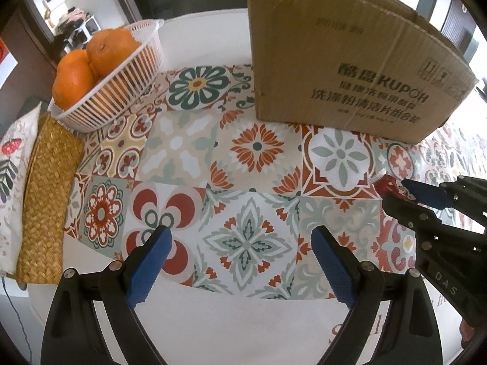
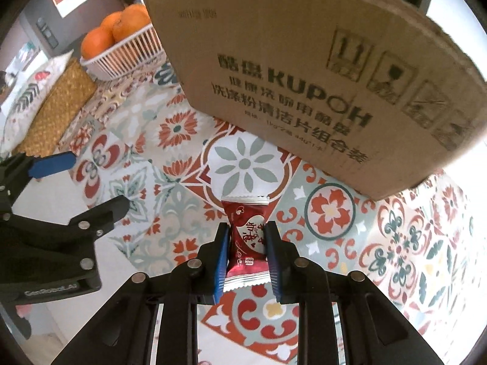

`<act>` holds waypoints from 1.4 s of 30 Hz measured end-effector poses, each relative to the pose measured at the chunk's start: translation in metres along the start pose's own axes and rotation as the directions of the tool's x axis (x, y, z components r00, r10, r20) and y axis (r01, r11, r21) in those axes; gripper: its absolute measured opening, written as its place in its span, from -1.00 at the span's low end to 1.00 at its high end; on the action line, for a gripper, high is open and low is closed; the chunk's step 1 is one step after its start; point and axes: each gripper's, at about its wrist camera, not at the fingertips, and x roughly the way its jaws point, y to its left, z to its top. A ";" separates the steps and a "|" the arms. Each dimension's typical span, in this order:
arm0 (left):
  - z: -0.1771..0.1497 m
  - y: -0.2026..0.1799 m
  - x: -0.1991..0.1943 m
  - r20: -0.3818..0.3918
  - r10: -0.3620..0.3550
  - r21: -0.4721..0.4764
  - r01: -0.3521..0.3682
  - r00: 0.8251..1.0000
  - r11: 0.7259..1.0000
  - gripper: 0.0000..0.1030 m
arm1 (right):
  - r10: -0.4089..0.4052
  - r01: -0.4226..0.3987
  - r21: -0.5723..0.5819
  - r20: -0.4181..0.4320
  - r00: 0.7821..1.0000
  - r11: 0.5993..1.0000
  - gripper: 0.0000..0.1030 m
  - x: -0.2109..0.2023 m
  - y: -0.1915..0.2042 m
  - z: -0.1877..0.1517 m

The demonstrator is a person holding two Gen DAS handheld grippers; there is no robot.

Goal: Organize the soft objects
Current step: 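Lift the red candy with the right tool and carry it over the box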

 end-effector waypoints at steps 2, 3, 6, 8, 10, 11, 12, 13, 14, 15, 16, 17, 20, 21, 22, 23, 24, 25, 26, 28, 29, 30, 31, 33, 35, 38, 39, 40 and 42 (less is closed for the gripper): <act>-0.001 -0.003 -0.006 0.013 -0.001 0.009 0.001 1.000 1.000 0.82 | -0.007 0.007 0.017 0.022 1.000 1.000 -0.52 -0.010 0.002 -0.002; -0.001 -0.003 -0.009 0.021 -0.002 0.014 0.002 1.000 1.000 0.82 | -0.013 0.012 0.024 0.030 0.999 1.000 -0.52 -0.014 0.003 -0.002; 0.000 -0.003 -0.019 0.048 -0.006 0.027 0.005 0.999 1.000 0.83 | -0.028 0.025 0.050 0.058 0.998 0.998 -0.52 -0.029 0.003 -0.004; 0.002 -0.003 -0.026 0.068 -0.010 0.035 0.007 0.998 0.999 0.83 | -0.039 0.033 0.069 0.080 0.996 0.997 -0.52 -0.040 0.004 -0.005; 0.004 -0.002 -0.034 0.078 -0.025 0.038 0.022 0.997 0.999 0.87 | -0.043 0.034 0.090 0.101 0.994 0.995 -0.52 -0.051 0.005 -0.005; 0.005 -0.001 -0.038 0.087 -0.034 0.041 0.030 0.996 0.999 0.93 | -0.048 0.036 0.101 0.114 0.992 0.994 -0.52 -0.056 0.006 -0.005; 0.007 -0.001 -0.043 0.101 -0.036 0.046 0.032 0.994 0.998 0.96 | -0.062 0.047 0.112 0.129 0.990 0.993 -0.52 -0.063 0.007 -0.004; 0.008 -0.001 -0.048 0.117 -0.034 0.051 0.028 0.993 0.998 0.99 | -0.069 0.053 0.119 0.141 0.988 0.991 -0.52 -0.067 0.008 -0.004; 0.009 0.000 -0.054 0.135 -0.030 0.056 0.023 0.990 0.998 1.00 | -0.074 0.055 0.128 0.153 0.985 0.990 -0.52 -0.072 0.009 -0.004; 0.011 0.001 -0.059 0.153 -0.028 0.061 0.019 0.988 0.998 1.00 | -0.079 0.055 0.140 0.169 0.982 0.989 -0.52 -0.079 0.010 -0.003; 0.012 0.001 -0.065 0.173 -0.026 0.067 0.015 0.985 0.998 1.00 | -0.081 0.055 0.147 0.178 0.981 0.988 -0.52 -0.082 0.011 -0.002; 0.014 0.001 -0.070 0.183 -0.029 0.071 0.016 0.983 0.997 1.00 | -0.086 0.056 0.159 0.194 0.977 0.986 -0.52 -0.088 0.012 -0.001; 0.020 0.003 -0.082 0.208 -0.053 0.078 0.038 0.977 0.996 1.00 | -0.102 0.060 0.185 0.229 0.968 0.981 -0.52 -0.102 0.012 0.001; 0.022 0.003 -0.086 0.220 -0.053 0.080 0.036 0.974 0.996 1.00 | -0.116 0.069 0.193 0.245 0.963 0.979 -0.52 -0.109 0.012 0.002; 0.024 0.004 -0.091 0.234 -0.052 0.084 0.033 0.971 0.996 1.00 | -0.122 0.073 0.196 0.253 0.960 0.978 -0.52 -0.111 0.013 0.004; 0.026 0.004 -0.095 0.246 -0.054 0.087 0.034 0.968 0.996 1.00 | -0.130 0.076 0.205 0.266 0.955 0.976 -0.52 -0.116 0.013 0.006; 0.028 0.005 -0.099 0.257 -0.055 0.089 0.033 0.965 0.996 1.00 | -0.132 0.076 0.209 0.273 0.953 0.975 -0.52 -0.120 0.013 0.006; 0.030 0.005 -0.103 0.271 -0.055 0.091 0.031 0.961 0.995 1.00 | -0.134 0.075 0.211 0.282 0.950 0.975 -0.52 -0.124 0.013 0.008; 0.032 0.005 -0.107 0.280 -0.057 0.093 0.033 0.958 0.995 1.00 | -0.138 0.075 0.216 0.292 0.946 0.973 -0.51 -0.127 0.013 0.009; 0.035 0.005 -0.114 0.301 -0.061 0.097 0.033 0.952 0.995 1.00 | -0.138 0.069 0.225 0.307 0.942 0.972 -0.52 -0.133 0.013 0.011; 0.037 0.005 -0.117 0.309 -0.064 0.099 0.035 0.949 0.994 1.00 | -0.141 0.069 0.230 0.316 0.938 0.971 -0.51 -0.136 0.013 0.012; 0.039 0.006 -0.120 0.317 -0.071 0.101 0.041 0.946 0.994 1.00 | -0.146 0.070 0.234 0.326 0.934 0.970 -0.52 -0.139 0.013 0.013; 0.041 0.007 -0.123 0.323 -0.073 0.101 0.042 0.943 0.994 1.00 | -0.151 0.072 0.236 0.335 0.930 0.969 -0.52 -0.142 0.013 0.014; 0.044 0.008 -0.128 0.337 -0.076 0.104 0.043 0.938 0.994 1.00 | -0.154 0.069 0.241 0.353 0.923 0.968 -0.52 -0.148 0.014 0.017; 0.049 0.010 -0.133 0.354 -0.080 0.107 0.045 0.932 0.993 1.00 | -0.150 0.063 0.240 0.368 0.918 0.969 -0.52 -0.153 0.014 0.022; 0.054 0.013 -0.139 0.376 -0.080 0.107 0.042 0.923 0.993 1.00 | -0.142 0.053 0.231 0.388 0.910 0.972 -0.52 -0.158 0.016 0.033; 0.056 0.014 -0.141 0.382 -0.078 0.105 0.040 0.921 0.994 1.00 | -0.142 0.052 0.228 0.396 0.907 0.972 -0.52 -0.160 0.016 0.036; 0.058 0.016 -0.142 0.387 -0.077 0.103 0.040 0.919 0.994 1.00 | -0.140 0.051 0.225 0.401 0.905 0.973 -0.52 -0.161 0.015 0.040; 0.063 0.019 -0.144 0.397 -0.074 0.099 0.038 0.915 0.994 1.00 | -0.136 0.045 0.222 0.413 0.901 0.974 -0.52 -0.162 0.014 0.049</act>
